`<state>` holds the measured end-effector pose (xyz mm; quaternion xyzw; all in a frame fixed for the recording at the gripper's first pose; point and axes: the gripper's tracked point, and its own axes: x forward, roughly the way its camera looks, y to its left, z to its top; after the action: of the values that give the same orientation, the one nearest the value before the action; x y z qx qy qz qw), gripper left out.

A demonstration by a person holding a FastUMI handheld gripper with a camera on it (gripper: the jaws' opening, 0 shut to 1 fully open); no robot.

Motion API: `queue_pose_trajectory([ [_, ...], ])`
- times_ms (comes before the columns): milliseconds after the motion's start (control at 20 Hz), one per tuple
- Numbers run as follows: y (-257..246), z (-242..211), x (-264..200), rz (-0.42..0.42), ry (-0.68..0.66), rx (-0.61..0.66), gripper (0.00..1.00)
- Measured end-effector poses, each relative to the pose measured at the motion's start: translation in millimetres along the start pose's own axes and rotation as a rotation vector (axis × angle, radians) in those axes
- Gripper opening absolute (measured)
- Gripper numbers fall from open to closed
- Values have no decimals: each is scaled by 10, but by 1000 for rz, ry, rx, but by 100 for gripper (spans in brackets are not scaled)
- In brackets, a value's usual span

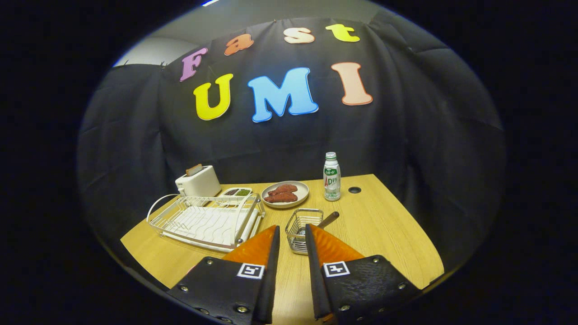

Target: Take the plate from the dish rack, then take the spoon from the basket and place it into the plate.

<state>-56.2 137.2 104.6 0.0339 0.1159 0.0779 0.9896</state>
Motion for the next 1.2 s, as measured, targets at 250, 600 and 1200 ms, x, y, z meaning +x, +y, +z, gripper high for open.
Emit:
queue_pose_trajectory([
  [250, -175, 95, 101, -14, -56, -27, 97],
  [600, -575, 24, 581, -49, -135, 8, 97],
  [1200, -623, -202, 1198, -25, -108, 58, 20],
])
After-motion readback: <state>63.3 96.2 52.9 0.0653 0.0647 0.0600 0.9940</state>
